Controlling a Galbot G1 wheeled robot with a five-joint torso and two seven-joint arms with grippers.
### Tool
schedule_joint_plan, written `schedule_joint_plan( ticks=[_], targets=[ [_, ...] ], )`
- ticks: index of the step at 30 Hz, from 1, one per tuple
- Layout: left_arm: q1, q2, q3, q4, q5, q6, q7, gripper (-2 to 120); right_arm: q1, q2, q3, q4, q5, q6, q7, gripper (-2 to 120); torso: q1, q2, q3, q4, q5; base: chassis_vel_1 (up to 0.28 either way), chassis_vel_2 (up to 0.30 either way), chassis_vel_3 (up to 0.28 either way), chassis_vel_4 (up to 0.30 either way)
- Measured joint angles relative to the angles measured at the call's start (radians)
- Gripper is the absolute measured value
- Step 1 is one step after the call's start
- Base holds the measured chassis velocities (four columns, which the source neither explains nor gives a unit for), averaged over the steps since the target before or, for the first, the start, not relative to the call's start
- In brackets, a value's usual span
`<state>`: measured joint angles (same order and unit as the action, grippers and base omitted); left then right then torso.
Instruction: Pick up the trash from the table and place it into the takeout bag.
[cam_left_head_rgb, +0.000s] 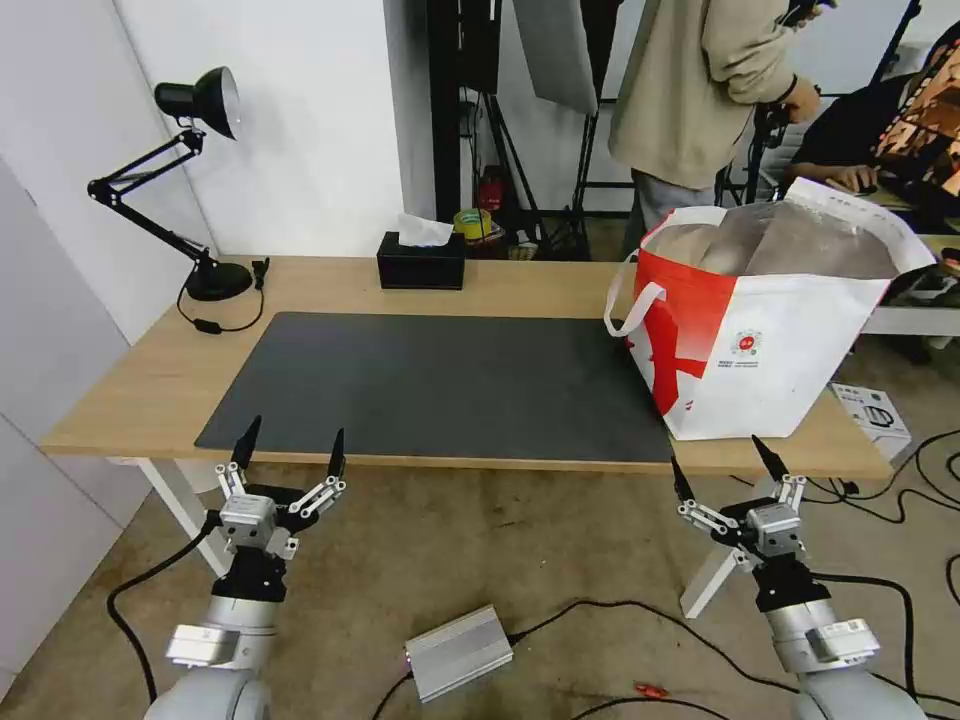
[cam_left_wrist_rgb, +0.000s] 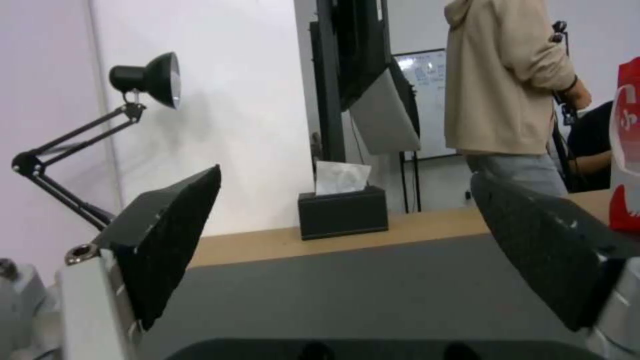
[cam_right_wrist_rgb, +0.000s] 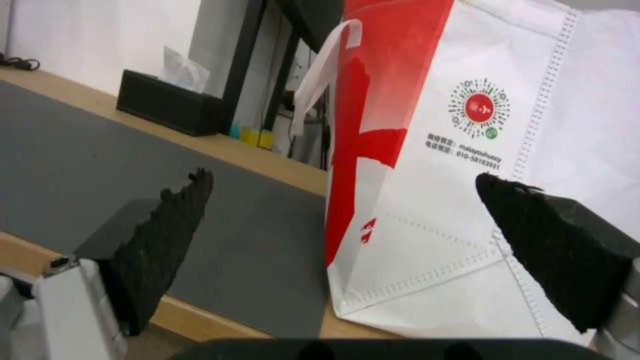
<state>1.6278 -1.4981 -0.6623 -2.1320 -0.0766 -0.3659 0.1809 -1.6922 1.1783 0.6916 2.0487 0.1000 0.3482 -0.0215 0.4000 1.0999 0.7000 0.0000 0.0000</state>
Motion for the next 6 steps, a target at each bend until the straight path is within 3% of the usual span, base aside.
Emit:
schedule_joint_plan(
  ticks=[6],
  targets=[
    [-0.004, 0.002, 0.012, 0.006, -0.001, -0.002, 0.000, 100, 0.000, 0.000, 0.000, 0.000, 0.000, 0.000, 0.000, 100, 0.000, 0.000, 0.000, 0.0000, 0.0000, 0.000, 0.000, 0.000, 0.000]
  ],
)
